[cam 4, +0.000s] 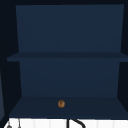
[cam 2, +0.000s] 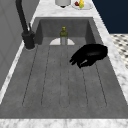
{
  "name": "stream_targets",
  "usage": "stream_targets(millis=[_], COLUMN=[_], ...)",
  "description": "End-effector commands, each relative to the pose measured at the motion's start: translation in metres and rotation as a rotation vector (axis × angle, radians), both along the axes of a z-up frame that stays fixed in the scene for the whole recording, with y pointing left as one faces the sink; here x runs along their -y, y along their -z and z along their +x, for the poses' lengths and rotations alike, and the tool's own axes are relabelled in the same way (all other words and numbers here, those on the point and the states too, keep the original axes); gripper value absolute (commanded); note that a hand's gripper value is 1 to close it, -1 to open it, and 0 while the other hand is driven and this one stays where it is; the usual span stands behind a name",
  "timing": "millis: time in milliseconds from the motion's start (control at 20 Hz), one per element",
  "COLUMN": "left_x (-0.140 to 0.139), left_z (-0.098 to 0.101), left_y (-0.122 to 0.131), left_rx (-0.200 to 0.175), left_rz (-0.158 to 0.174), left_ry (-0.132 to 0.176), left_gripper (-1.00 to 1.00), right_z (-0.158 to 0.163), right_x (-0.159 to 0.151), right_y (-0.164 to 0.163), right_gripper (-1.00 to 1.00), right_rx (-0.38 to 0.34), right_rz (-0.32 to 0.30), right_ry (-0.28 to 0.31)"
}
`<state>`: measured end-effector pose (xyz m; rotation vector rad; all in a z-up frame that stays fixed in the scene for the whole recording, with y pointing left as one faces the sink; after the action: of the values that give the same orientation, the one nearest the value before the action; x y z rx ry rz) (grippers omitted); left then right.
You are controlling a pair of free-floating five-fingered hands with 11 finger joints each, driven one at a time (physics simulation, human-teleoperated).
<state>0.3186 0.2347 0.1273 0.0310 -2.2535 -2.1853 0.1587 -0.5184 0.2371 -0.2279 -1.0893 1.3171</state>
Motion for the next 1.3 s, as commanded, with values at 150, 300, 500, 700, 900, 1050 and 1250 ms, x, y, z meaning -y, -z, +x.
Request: stream_targets(millis=[150, 300, 500, 700, 900, 1050, 1250], left_x=[0.000, 0.000, 0.000, 0.000, 0.000, 0.000, 0.000], left_z=[0.000, 0.000, 0.000, 0.000, 0.000, 0.000, 0.000], left_y=[0.000, 0.000, 0.000, 0.000, 0.000, 0.000, 0.000], left_rx=[0.000, 0.000, 0.000, 0.000, 0.000, 0.000, 0.000], left_rz=[0.000, 0.000, 0.000, 0.000, 0.000, 0.000, 0.000], left_ry=[0.000, 0.000, 0.000, 0.000, 0.000, 0.000, 0.000], left_gripper=[0.00, 0.00, 0.00, 0.00, 0.00, 0.00, 0.00], right_z=[0.018, 0.028, 0.029, 0.035, 0.042, 0.049, 0.055], right_x=[0.000, -0.003, -0.002, -0.014, -0.017, -0.027, -0.033], right_y=[0.022, 0.029, 0.028, 0.028, 0.030, 0.031, 0.032], right_gripper=[-1.00, -1.00, -1.00, -1.00, -1.00, -1.00, -1.00], right_rx=[0.119, 0.146, 0.134, 0.067, 0.102, 0.140, 0.193], right_rz=[-0.035, -0.045, -0.135, -0.118, -0.154, -0.229, -0.232], right_ry=[-0.033, -0.009, -0.026, -0.019, 0.013, -0.009, -0.008])
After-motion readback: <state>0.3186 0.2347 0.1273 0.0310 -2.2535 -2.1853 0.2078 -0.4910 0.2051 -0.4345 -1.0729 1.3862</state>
